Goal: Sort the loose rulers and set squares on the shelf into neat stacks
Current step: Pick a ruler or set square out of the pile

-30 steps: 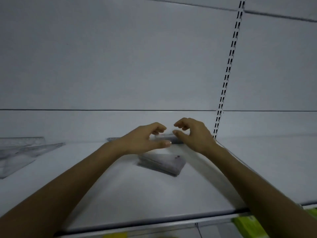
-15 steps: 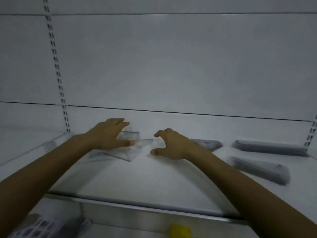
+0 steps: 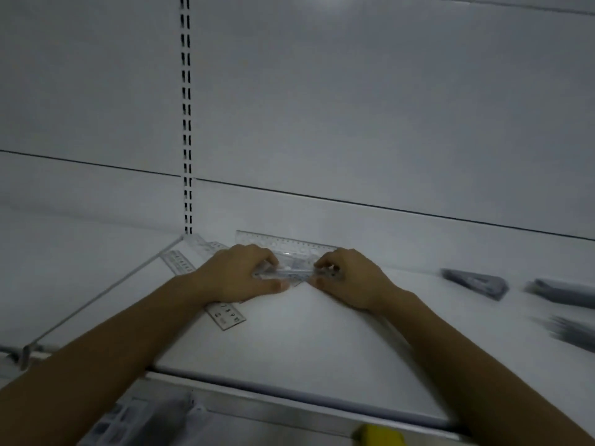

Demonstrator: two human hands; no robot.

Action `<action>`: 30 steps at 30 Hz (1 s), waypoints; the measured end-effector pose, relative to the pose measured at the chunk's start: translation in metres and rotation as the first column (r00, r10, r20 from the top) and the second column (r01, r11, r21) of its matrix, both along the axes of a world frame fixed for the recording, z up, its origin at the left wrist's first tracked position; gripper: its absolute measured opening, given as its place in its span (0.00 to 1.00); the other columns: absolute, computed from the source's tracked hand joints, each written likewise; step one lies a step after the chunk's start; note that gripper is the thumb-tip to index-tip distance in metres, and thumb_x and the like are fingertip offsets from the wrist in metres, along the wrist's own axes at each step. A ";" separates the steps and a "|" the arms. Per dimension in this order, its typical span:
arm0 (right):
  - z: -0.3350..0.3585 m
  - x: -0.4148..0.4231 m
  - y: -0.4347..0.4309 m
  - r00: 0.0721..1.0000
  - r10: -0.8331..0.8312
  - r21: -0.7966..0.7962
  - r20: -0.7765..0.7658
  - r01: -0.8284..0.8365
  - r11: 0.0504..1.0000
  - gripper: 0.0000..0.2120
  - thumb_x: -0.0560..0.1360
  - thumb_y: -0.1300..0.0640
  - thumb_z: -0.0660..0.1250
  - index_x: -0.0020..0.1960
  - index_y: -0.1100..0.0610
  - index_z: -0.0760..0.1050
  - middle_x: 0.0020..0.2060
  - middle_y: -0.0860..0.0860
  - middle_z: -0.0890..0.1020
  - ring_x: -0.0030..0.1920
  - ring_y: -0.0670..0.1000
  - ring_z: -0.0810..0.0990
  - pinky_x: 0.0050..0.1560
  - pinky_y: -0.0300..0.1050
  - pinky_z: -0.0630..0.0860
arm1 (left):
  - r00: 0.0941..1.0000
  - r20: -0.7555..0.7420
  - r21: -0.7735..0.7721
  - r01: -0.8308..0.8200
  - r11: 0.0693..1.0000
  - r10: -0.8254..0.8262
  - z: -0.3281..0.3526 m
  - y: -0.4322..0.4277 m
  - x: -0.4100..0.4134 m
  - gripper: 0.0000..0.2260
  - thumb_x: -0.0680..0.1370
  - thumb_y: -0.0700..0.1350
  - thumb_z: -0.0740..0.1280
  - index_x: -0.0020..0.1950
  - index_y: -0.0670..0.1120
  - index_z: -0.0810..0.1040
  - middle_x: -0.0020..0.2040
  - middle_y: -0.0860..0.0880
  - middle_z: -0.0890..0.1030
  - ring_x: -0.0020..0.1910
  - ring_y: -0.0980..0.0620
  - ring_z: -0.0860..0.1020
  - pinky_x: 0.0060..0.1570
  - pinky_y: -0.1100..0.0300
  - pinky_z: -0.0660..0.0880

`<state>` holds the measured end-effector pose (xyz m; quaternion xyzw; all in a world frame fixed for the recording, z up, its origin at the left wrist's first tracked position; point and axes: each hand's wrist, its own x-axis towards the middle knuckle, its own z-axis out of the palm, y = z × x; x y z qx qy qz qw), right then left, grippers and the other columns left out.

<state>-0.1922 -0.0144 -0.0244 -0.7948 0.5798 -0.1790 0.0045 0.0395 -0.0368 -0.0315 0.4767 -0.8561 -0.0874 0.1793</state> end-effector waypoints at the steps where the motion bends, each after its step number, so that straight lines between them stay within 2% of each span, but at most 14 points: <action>1: 0.000 0.000 0.001 1.000 0.014 -0.028 0.021 -0.013 1.000 0.16 0.74 0.43 0.66 0.57 0.52 0.78 0.52 0.50 0.79 0.50 0.49 0.76 0.50 0.44 0.74 | 0.999 -0.030 -0.006 0.036 0.999 -0.036 -0.002 -0.003 0.003 0.39 0.58 0.79 0.54 0.59 0.56 0.75 0.57 0.56 0.77 0.55 0.57 0.75 0.56 0.54 0.73; 4: 0.000 0.002 0.001 0.999 0.036 -0.109 0.012 -0.034 0.993 0.10 0.75 0.50 0.66 0.53 0.52 0.79 0.48 0.48 0.80 0.44 0.46 0.74 0.46 0.41 0.72 | 0.990 -0.071 -0.055 0.115 0.992 -0.119 -0.004 -0.005 0.008 0.30 0.65 0.73 0.56 0.54 0.55 0.77 0.51 0.56 0.79 0.49 0.59 0.74 0.52 0.54 0.74; 7: -0.003 0.004 -0.003 0.997 0.066 -0.179 0.044 -0.057 0.982 0.06 0.76 0.55 0.65 0.48 0.53 0.81 0.45 0.48 0.83 0.40 0.45 0.75 0.44 0.43 0.74 | 0.985 -0.083 -0.133 0.141 0.981 -0.153 -0.003 -0.006 0.005 0.20 0.71 0.66 0.57 0.51 0.54 0.78 0.48 0.56 0.80 0.47 0.57 0.75 0.48 0.54 0.74; 11: 0.002 0.004 -0.008 0.982 0.097 -0.227 0.161 -0.059 0.972 0.08 0.78 0.54 0.64 0.49 0.54 0.82 0.39 0.45 0.83 0.37 0.45 0.79 0.41 0.42 0.76 | 0.971 -0.140 -0.260 0.153 0.953 -0.194 -0.001 -0.008 0.007 0.08 0.78 0.47 0.65 0.56 0.50 0.78 0.49 0.57 0.79 0.48 0.57 0.76 0.46 0.59 0.72; 13: 0.007 0.005 -0.006 0.949 0.119 -0.216 0.292 -0.055 0.975 0.09 0.79 0.56 0.63 0.50 0.54 0.82 0.35 0.44 0.82 0.35 0.45 0.80 0.40 0.38 0.77 | 0.961 -0.188 -0.343 0.127 0.931 -0.201 0.000 -0.009 0.006 0.11 0.77 0.42 0.65 0.60 0.48 0.77 0.48 0.55 0.81 0.48 0.55 0.76 0.47 0.57 0.73; 15: 0.011 0.006 -0.002 0.875 0.137 -0.155 0.465 -0.071 0.985 0.09 0.80 0.59 0.60 0.52 0.55 0.80 0.33 0.47 0.83 0.34 0.47 0.81 0.40 0.35 0.77 | 0.943 -0.255 -0.435 0.084 0.896 -0.213 0.003 -0.010 0.005 0.12 0.77 0.40 0.65 0.61 0.46 0.77 0.46 0.53 0.81 0.46 0.54 0.75 0.45 0.57 0.72; 17: 0.014 0.007 0.003 0.773 0.104 -0.046 0.626 -0.097 0.994 0.09 0.80 0.60 0.58 0.54 0.56 0.77 0.33 0.53 0.83 0.33 0.49 0.81 0.40 0.35 0.77 | 0.924 -0.284 -0.529 0.070 0.846 -0.255 0.007 -0.009 0.005 0.09 0.78 0.41 0.63 0.56 0.45 0.79 0.45 0.51 0.81 0.45 0.53 0.74 0.44 0.59 0.71; 19: 0.016 0.008 0.006 0.689 0.054 0.049 0.723 -0.128 0.991 0.08 0.81 0.61 0.57 0.55 0.58 0.74 0.34 0.56 0.84 0.33 0.51 0.82 0.41 0.38 0.78 | 0.920 -0.261 -0.595 0.085 0.799 -0.292 0.011 -0.005 0.005 0.10 0.79 0.44 0.60 0.51 0.45 0.80 0.44 0.50 0.81 0.44 0.51 0.75 0.42 0.58 0.72; 23: 0.017 0.011 0.007 0.672 -0.003 0.106 0.740 -0.111 0.988 0.07 0.81 0.61 0.55 0.49 0.59 0.72 0.36 0.57 0.84 0.35 0.55 0.81 0.47 0.53 0.77 | 0.942 -0.233 -0.612 0.051 0.789 -0.242 0.015 0.003 0.001 0.13 0.79 0.48 0.54 0.51 0.46 0.76 0.43 0.48 0.80 0.41 0.48 0.77 0.40 0.51 0.75; 26: 0.016 0.015 0.008 0.682 0.010 0.078 0.731 -0.098 0.992 0.11 0.80 0.62 0.54 0.41 0.60 0.72 0.31 0.55 0.80 0.31 0.51 0.77 0.39 0.48 0.77 | 0.973 -0.114 -0.709 0.060 0.703 -0.199 0.015 -0.001 -0.002 0.04 0.78 0.43 0.58 0.50 0.49 0.71 0.38 0.49 0.78 0.36 0.48 0.75 0.44 0.54 0.74; 28: 0.016 0.016 0.007 0.696 -0.014 0.056 0.718 -0.038 0.998 0.13 0.79 0.62 0.53 0.37 0.59 0.69 0.27 0.51 0.73 0.27 0.47 0.69 0.32 0.43 0.69 | 0.978 -0.052 -0.788 0.085 0.610 -0.203 0.016 -0.004 -0.002 0.09 0.76 0.37 0.63 0.53 0.49 0.74 0.37 0.50 0.78 0.36 0.52 0.73 0.51 0.56 0.71; 30: 0.018 0.016 0.007 0.691 -0.049 0.044 0.721 0.025 0.999 0.14 0.78 0.61 0.53 0.34 0.57 0.66 0.27 0.50 0.69 0.29 0.48 0.65 0.34 0.44 0.66 | 0.974 -0.021 -0.851 0.102 0.515 -0.227 0.019 -0.001 -0.001 0.18 0.73 0.33 0.65 0.61 0.47 0.73 0.40 0.49 0.79 0.36 0.52 0.74 0.54 0.55 0.73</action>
